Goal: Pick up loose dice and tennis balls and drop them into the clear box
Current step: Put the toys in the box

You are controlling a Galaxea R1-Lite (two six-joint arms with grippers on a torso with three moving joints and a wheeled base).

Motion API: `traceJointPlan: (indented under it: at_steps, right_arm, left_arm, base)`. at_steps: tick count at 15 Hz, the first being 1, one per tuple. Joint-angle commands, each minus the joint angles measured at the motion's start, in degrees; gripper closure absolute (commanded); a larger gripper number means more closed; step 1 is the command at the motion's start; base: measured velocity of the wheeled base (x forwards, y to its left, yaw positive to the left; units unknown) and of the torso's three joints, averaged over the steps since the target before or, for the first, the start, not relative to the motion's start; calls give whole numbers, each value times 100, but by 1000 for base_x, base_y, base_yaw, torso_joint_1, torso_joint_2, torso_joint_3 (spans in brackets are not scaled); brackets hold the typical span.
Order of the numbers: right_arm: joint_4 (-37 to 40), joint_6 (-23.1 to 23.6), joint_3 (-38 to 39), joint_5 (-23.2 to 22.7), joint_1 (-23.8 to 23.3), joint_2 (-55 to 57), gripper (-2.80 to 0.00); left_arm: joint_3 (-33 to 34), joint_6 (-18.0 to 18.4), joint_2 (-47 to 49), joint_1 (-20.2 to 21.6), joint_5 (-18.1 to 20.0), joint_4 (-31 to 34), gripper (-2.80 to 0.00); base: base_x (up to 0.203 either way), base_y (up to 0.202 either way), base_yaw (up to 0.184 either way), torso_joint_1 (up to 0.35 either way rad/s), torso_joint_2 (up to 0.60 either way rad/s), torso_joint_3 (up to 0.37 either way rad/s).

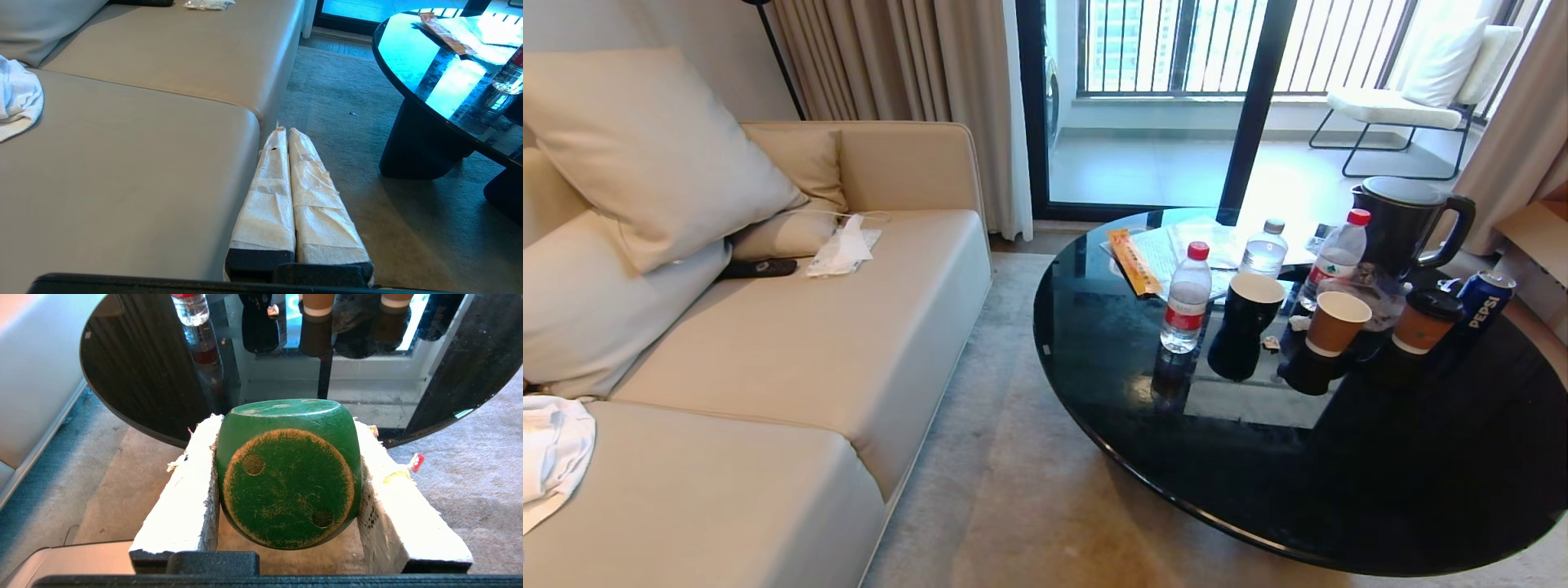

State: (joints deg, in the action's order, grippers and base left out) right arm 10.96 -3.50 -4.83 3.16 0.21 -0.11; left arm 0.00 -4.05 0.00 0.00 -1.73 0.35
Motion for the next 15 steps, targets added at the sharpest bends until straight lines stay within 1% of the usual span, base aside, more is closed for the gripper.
traceJointPlan:
  at_steps: [1,5,7,8,9,10,15]
  right_arm:
    - [11,-2,4,1,-3,2,0]
    - [11,5,-1,1,2,2,0]
    - [11,6,-1,1,-3,2,0]
    - [11,5,-1,1,-3,2,0]
    - [11,7,-1,1,6,2,0]
    - [11,-2,-1,1,6,2,0]
    - [11,5,0,1,-3,2,0]
  left_arm:
    - [0,-8,0,0,-3,0,0]
    - [0,0,0,0,6,0,0]
    - [0,9,0,0,15,0,0]
    - [0,171,0,0,41,-5,0]
    - [0,375,0,0,152,-20,0]
    - [0,466,0,0,217,-27,0]
    - [0,493,0,0,214,-27,0]
  base:
    - [0,0,0,5,-1,207]
    - [0,0,0,3,5,195]
    - [0,0,0,1,0,52]
    - [0,0,0,2,-1,41]
    - [0,0,0,2,3,36]
    - [0,0,0,2,2,27]
    - [0,0,0,0,0,0]
